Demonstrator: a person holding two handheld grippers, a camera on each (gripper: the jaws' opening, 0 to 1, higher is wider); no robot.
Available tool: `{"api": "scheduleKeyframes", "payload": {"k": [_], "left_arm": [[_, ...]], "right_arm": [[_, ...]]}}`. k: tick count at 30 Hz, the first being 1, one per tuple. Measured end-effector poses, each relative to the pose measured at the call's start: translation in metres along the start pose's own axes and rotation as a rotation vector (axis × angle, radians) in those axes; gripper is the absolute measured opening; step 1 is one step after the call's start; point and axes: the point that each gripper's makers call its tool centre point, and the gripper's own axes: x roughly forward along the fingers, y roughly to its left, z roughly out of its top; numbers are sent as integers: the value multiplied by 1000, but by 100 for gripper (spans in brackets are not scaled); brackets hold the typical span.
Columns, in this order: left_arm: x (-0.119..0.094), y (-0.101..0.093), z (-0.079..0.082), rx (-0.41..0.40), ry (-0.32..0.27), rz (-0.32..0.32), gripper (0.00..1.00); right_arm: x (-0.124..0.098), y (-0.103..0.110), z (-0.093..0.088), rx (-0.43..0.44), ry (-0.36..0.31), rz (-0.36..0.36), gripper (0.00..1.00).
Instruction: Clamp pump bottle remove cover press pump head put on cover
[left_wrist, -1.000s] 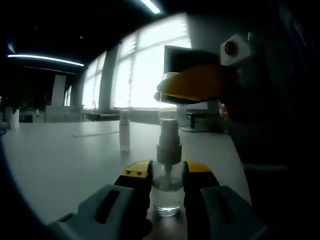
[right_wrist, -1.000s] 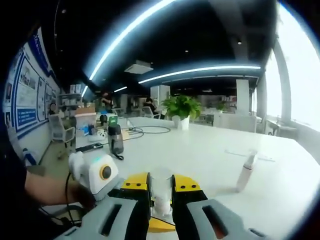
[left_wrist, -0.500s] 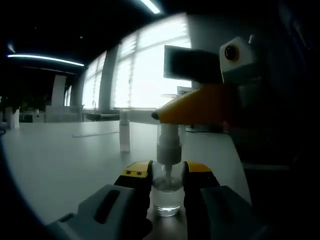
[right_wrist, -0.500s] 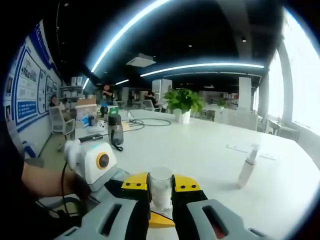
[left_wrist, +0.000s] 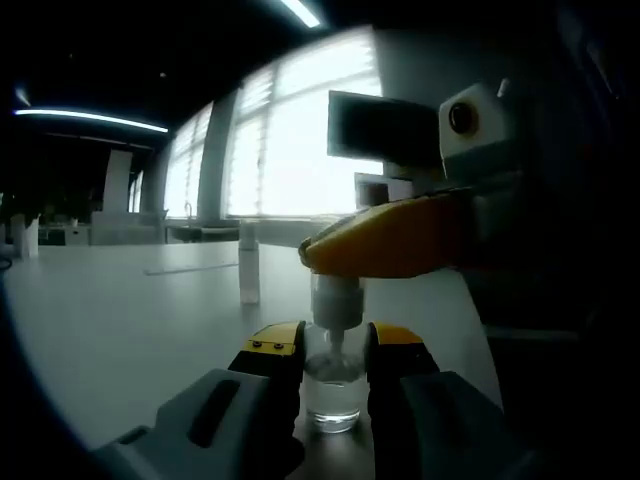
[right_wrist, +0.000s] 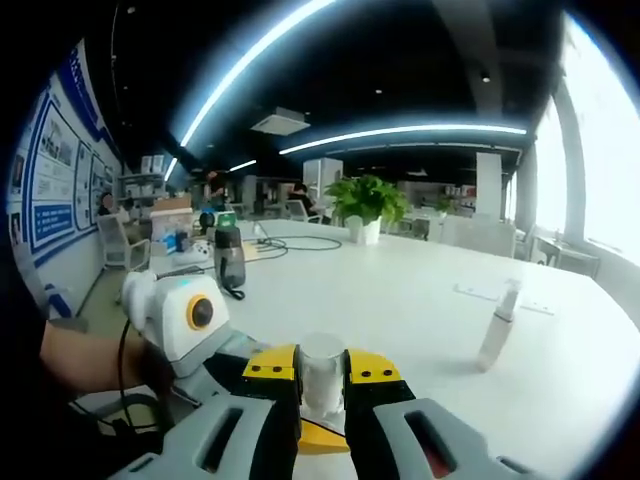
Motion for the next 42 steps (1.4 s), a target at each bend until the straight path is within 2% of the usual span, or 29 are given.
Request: {"api": "scheduleKeyframes", "payload": {"k": [12, 22, 31, 35, 42], "left_arm": [[0, 0, 0, -1, 0, 0, 16], [0, 0, 0, -1, 1, 0, 16], [1, -1, 0, -1, 2, 0, 16], [1, -1, -1, -1, 3, 0, 16], [1, 0, -1, -4, 4, 2, 16]], "right_arm": [[0, 0, 0, -26, -39, 3, 12], [0, 0, -5, -65, -34, 2, 13], [-5, -3, 5, -54, -85, 5, 24], [-8, -6, 13, -60, -125, -11, 23], [-16, -2, 25, -57, -172, 10, 23]]}}
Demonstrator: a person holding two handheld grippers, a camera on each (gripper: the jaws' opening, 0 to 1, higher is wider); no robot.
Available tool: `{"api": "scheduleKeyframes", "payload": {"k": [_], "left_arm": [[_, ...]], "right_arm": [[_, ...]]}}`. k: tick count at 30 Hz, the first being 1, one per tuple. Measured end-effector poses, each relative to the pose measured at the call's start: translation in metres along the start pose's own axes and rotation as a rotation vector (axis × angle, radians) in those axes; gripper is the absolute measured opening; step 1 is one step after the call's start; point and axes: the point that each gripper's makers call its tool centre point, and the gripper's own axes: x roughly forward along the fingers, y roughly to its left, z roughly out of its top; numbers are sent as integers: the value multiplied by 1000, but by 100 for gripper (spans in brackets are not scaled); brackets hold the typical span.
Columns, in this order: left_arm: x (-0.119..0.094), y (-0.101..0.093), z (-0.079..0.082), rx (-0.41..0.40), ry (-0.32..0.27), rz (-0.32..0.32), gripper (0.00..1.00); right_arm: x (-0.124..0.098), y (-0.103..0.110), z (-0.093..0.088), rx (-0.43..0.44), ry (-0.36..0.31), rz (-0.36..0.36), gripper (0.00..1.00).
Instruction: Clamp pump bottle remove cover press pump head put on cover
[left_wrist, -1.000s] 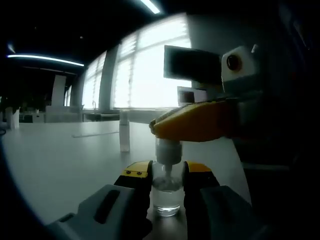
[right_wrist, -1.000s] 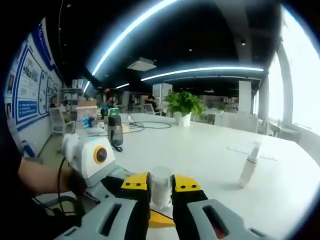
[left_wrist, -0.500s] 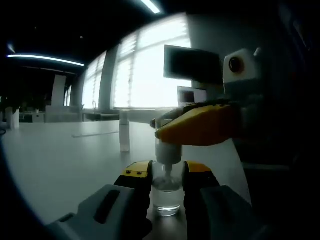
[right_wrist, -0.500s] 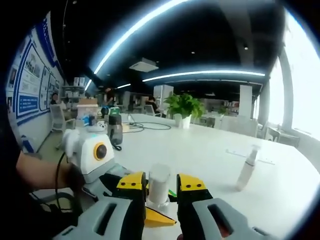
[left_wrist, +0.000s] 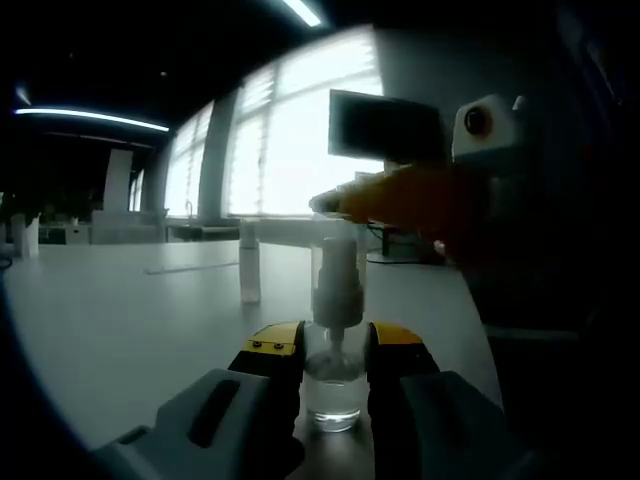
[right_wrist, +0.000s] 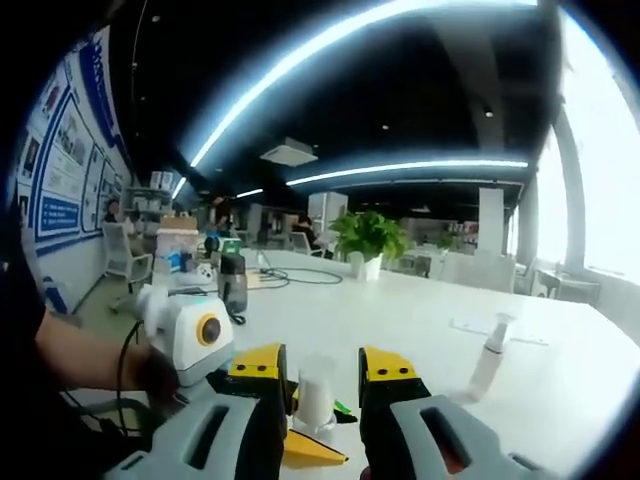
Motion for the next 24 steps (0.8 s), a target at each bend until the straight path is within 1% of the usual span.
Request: {"api": "scheduleKeyframes", "payload": {"k": [5, 12, 17, 20, 24], "left_arm": [[1, 1, 0, 3, 1, 4, 16], [0, 4, 0, 0, 1, 12, 16], [1, 4, 0, 1, 2, 16, 16], [0, 4, 0, 2, 3, 17, 16], [0, 5, -1, 3, 5, 26, 16]], "right_arm": [[-7, -7, 7, -36, -21, -32, 23], [-18, -21, 13, 5, -54, -62, 23], [-29, -31, 19, -6, -71, -88, 22], [-35, -37, 18, 6, -79, -103, 22], [-41, -46, 10, 28, -77, -125, 22]]}}
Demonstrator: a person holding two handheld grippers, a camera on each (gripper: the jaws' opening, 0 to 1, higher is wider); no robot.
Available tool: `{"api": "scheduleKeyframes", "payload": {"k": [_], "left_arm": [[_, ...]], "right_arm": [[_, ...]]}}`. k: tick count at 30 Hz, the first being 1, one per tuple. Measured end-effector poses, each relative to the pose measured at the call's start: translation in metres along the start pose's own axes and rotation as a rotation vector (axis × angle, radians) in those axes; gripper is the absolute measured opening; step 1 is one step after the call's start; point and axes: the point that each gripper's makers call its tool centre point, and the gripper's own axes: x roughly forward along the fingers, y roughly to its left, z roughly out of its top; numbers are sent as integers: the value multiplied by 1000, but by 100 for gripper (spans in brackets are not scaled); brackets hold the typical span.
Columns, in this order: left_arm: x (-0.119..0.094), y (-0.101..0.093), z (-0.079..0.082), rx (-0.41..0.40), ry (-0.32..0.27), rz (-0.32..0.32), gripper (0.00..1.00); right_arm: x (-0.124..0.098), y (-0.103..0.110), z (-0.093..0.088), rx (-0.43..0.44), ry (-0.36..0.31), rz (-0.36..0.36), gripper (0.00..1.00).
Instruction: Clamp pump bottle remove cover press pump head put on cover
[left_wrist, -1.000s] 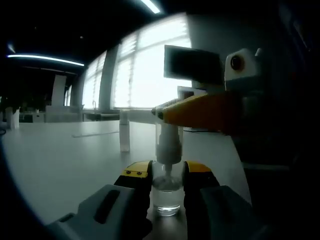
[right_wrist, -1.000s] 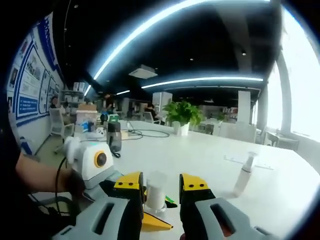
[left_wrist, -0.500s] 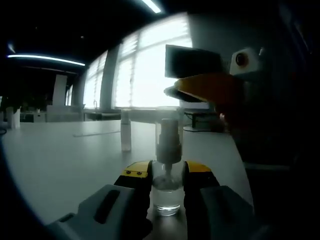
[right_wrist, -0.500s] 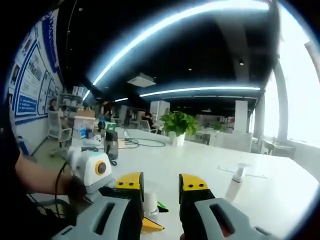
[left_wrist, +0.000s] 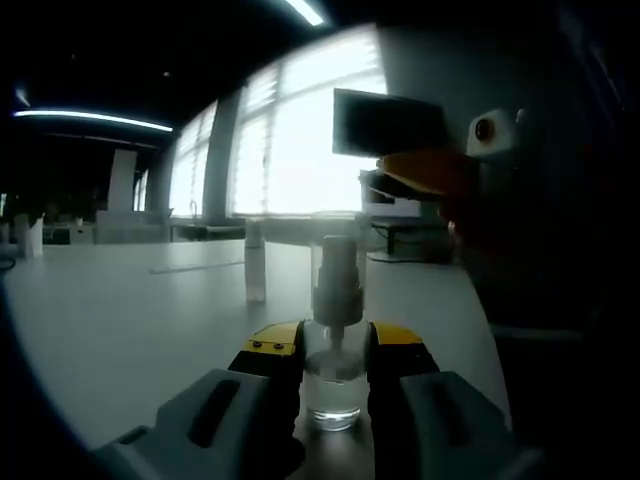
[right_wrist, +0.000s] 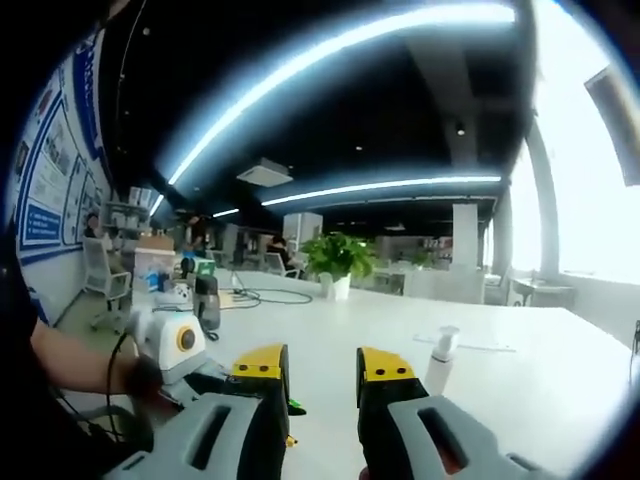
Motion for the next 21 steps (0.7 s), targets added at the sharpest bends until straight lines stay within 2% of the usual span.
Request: {"api": "scheduleKeyframes", "payload": {"k": [10, 16, 21], "left_arm": [[1, -1, -1, 8, 5, 6, 16], [1, 0, -2, 13, 9, 15, 16], [1, 1, -2, 10, 10, 15, 16]], "right_arm": [[-21, -26, -16, 30, 5, -74, 21], [-23, -38, -30, -2, 4, -108, 20], [-23, -49, -48, 3, 15, -130, 20]]}}
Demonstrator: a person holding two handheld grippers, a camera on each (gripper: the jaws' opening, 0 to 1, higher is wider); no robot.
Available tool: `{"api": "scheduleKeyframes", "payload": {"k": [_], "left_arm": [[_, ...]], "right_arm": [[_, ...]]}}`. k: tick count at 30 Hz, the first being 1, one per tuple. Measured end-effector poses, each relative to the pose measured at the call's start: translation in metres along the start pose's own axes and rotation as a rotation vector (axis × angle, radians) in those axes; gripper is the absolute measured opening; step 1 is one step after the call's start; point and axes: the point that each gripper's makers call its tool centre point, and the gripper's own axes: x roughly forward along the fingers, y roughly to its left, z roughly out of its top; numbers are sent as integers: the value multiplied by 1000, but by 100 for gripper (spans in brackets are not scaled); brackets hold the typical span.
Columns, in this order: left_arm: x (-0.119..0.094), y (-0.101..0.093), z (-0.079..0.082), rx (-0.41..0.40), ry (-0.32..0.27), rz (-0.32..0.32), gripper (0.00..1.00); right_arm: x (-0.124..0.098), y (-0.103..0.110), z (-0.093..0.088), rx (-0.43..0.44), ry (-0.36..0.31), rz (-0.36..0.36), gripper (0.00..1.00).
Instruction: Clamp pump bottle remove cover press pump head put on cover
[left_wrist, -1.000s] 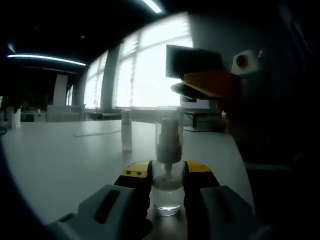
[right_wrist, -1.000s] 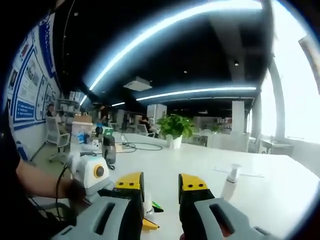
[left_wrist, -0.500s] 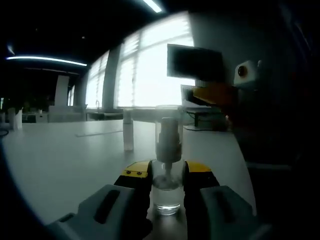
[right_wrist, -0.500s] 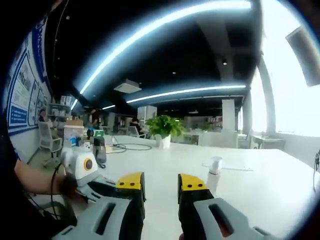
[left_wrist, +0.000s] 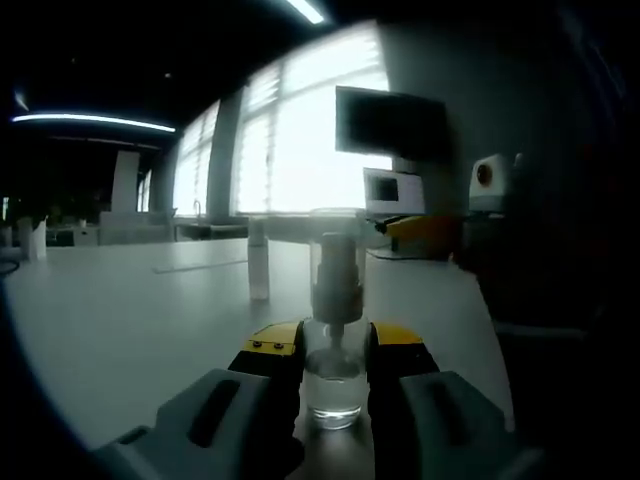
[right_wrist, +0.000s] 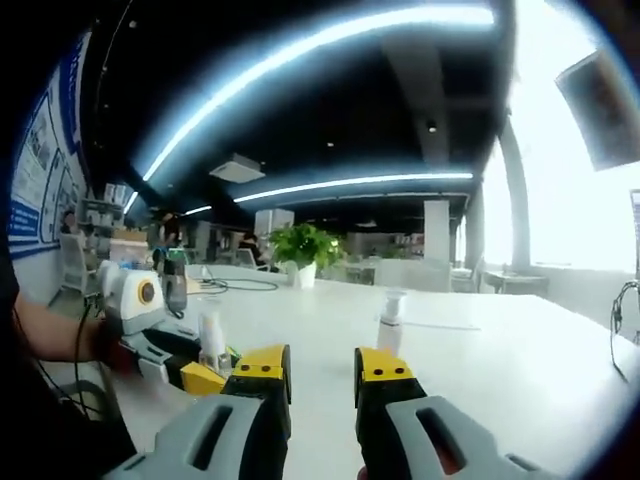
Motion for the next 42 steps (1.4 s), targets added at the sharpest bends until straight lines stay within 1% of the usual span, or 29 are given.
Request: {"api": "scheduleKeyframes", "payload": {"k": [3, 4, 7, 8, 10, 15, 16, 18, 19, 20, 21, 22, 24, 26, 30, 33, 38, 39, 40, 42], "left_arm": [[0, 0, 0, -2, 1, 0, 16], [0, 0, 0, -2, 1, 1, 16], [0, 0, -1, -2, 2, 2, 16], [0, 1, -1, -2, 2, 2, 16], [0, 0, -1, -3, 3, 3, 16], [0, 1, -1, -3, 4, 8, 16], [0, 1, -1, -3, 4, 8, 16], [0, 2, -1, -2, 4, 8, 16], [0, 2, -1, -2, 4, 8, 16], [0, 1, -1, -3, 4, 10, 16], [0, 1, -1, -4, 4, 11, 16], [0, 2, -1, -3, 4, 12, 16], [0, 3, -1, 3, 4, 18, 16], [0, 4, -1, 2, 5, 17, 16], [-1, 7, 1, -13, -5, 28, 16], [-2, 11, 3, -30, -15, 42, 16], [-4, 16, 6, -50, -33, 70, 16], [-4, 19, 7, -59, -39, 73, 16], [-4, 22, 10, -125, -62, 71, 16], [-7, 33, 15, -173, -93, 94, 16]], "right_arm": [[0, -9, -9, 31, 4, -15, 20], [0, -10, -12, 96, 2, -15, 20], [0, -12, -20, 60, 20, -24, 19], [0, -13, -21, 60, 22, -24, 19], [0, -13, -23, 103, 13, -16, 19], [-1, -21, -31, 98, 4, -30, 18], [0, -24, -34, 112, 0, -35, 18], [0, -25, -36, 220, -15, -39, 17], [0, -26, -38, 254, -13, -43, 17], [0, -28, -39, 214, -5, -48, 17], [0, -34, -39, 151, -4, -66, 16], [0, -30, -39, 171, -5, -57, 15], [1, -25, -39, 176, -2, -43, 16], [0, -26, -39, 168, -4, -46, 16], [1, -30, -38, 189, -13, -46, 15], [0, -27, -37, 205, -15, -31, 16], [0, -28, -36, 195, -24, -41, 16], [-1, -28, -36, 193, -28, -42, 16], [-1, -29, -36, 193, -31, -40, 15], [0, -27, -35, 203, -35, -26, 15]]}}
